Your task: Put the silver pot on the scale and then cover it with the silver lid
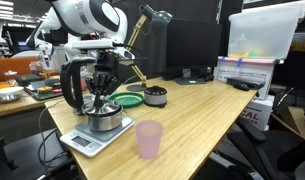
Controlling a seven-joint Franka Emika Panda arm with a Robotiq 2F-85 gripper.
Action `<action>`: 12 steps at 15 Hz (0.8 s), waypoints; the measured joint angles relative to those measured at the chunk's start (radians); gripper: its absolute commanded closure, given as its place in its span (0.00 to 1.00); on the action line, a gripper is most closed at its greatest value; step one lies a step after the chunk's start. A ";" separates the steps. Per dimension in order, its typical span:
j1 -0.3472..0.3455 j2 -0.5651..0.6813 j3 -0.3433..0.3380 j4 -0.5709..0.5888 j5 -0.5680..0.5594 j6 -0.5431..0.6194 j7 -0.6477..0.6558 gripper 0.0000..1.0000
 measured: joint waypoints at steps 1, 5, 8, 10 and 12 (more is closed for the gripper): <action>0.000 0.001 -0.002 0.000 -0.007 0.000 0.002 0.99; -0.003 0.008 -0.011 0.000 -0.016 0.000 0.002 0.71; -0.003 0.020 -0.012 0.005 -0.016 -0.002 0.001 0.51; -0.003 0.020 -0.010 0.011 -0.011 -0.003 -0.004 0.37; -0.003 0.016 -0.008 0.020 -0.004 -0.003 -0.010 0.23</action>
